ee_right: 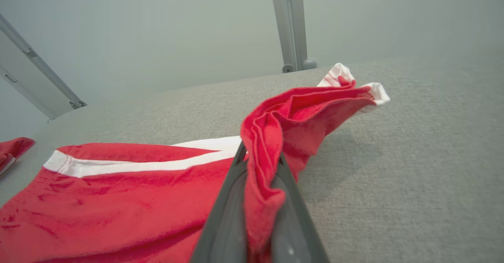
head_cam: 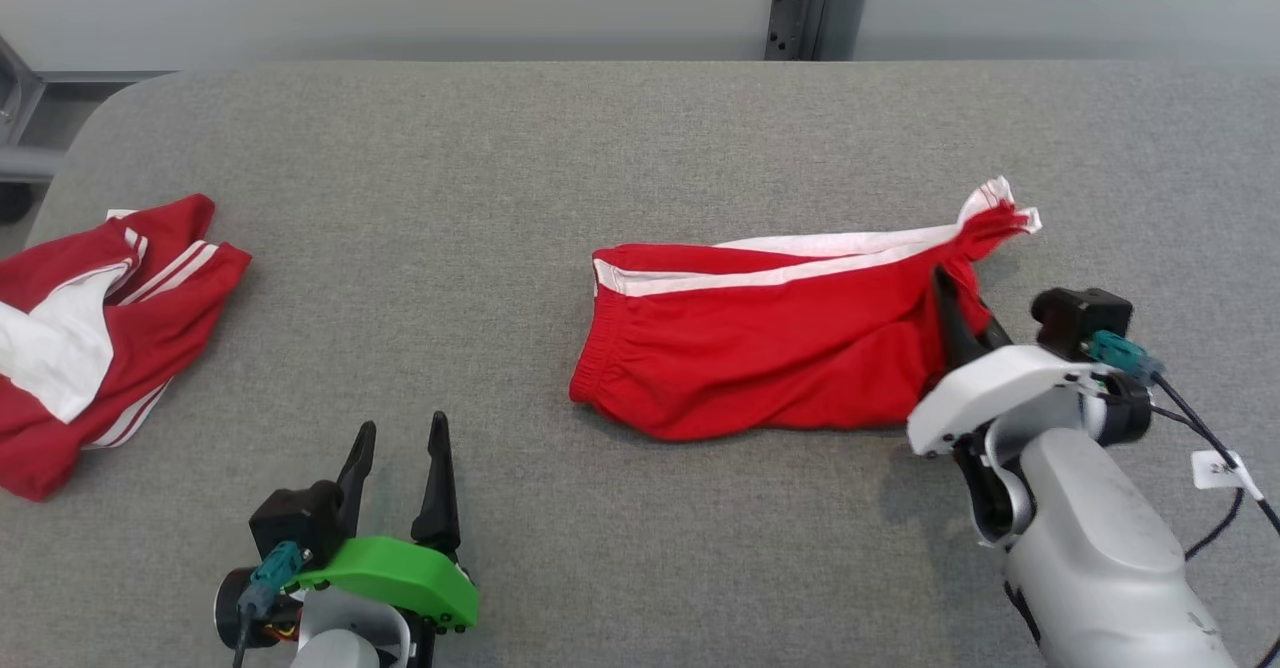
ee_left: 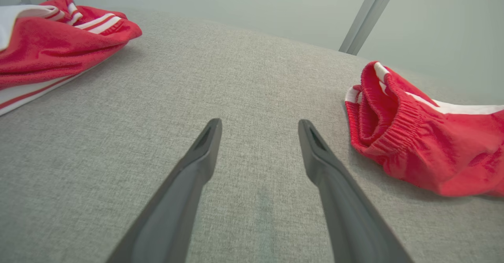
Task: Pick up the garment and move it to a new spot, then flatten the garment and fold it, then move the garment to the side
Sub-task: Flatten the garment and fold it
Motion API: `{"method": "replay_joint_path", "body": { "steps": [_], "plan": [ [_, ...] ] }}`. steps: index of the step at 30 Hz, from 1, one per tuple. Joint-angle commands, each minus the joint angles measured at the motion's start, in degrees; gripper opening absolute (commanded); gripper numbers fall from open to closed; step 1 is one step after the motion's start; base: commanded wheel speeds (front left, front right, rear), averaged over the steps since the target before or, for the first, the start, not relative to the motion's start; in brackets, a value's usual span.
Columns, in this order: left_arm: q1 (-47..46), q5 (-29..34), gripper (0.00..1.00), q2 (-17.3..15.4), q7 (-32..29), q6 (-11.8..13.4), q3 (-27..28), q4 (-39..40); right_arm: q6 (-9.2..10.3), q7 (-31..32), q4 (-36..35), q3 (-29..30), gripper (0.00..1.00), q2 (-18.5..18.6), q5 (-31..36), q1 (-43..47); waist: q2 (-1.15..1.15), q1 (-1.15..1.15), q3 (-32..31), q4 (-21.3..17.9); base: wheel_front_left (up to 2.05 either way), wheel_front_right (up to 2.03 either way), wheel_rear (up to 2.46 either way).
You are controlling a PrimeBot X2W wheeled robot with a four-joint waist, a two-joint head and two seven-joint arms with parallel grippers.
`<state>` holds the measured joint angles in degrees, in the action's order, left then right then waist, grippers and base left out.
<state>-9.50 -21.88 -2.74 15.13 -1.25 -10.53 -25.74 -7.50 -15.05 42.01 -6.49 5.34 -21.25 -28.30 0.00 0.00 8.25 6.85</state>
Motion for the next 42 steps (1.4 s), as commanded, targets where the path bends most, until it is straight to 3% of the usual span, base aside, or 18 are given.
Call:
{"method": "replay_joint_path", "body": {
  "steps": [1,10,15,16,17,18,21,35,42],
  "plan": [
    [1.1,0.0,1.00,-0.3,0.0,0.1,0.0,0.0,0.02,-0.2,-1.7,-2.4,0.00,-0.5,-0.5,-1.0,0.00,0.00,-0.6,0.7,0.00,0.00,0.00],
    [0.9,-1.5,1.00,-0.3,0.0,0.3,-1.8,-0.1,0.02,0.6,-6.5,-23.4,0.00,-2.2,-8.0,-3.9,0.00,0.00,-0.7,4.5,0.00,0.00,0.00],
    [0.4,-1.3,1.00,-0.3,0.0,0.4,-2.8,-0.5,0.02,0.5,-5.4,-31.6,0.00,-2.3,-13.5,-3.6,0.00,0.00,-0.8,6.2,0.00,0.00,0.00],
    [0.4,-1.2,1.00,-0.3,0.0,0.5,-2.9,-0.5,0.02,0.4,-4.9,-32.5,0.04,-2.3,-14.5,-3.8,0.00,0.00,-0.8,6.4,0.00,0.00,0.00],
    [0.3,-1.0,1.00,-0.3,0.0,0.5,-2.9,-0.5,0.02,0.2,-4.5,-33.0,0.45,-2.3,-15.1,-4.0,0.00,0.00,-0.8,6.4,0.00,0.00,0.00],
    [0.2,-0.7,1.00,-0.3,0.0,0.6,-2.9,-0.6,0.02,0.2,-3.8,-33.4,1.00,-2.3,-16.1,-4.2,0.00,0.00,-0.8,6.4,0.00,0.00,0.00],
    [0.1,0.1,1.00,-0.3,0.0,0.8,-2.3,-0.4,0.02,-0.2,-2.8,-33.1,1.00,-2.3,-16.3,-4.7,0.00,0.00,-0.9,5.4,0.00,0.00,0.00],
    [-0.1,4.5,1.00,-0.3,0.0,1.7,1.8,1.2,0.02,-0.2,-9.0,-6.6,1.00,-2.2,1.4,4.9,0.00,0.00,-0.8,-3.1,0.00,0.00,0.00],
    [1.2,5.9,1.00,-0.3,0.0,1.3,3.7,1.1,0.02,-0.2,-11.3,-0.9,1.00,-2.4,5.9,9.5,0.00,0.00,-1.9,-5.6,0.00,0.00,0.00]
  ]
}}
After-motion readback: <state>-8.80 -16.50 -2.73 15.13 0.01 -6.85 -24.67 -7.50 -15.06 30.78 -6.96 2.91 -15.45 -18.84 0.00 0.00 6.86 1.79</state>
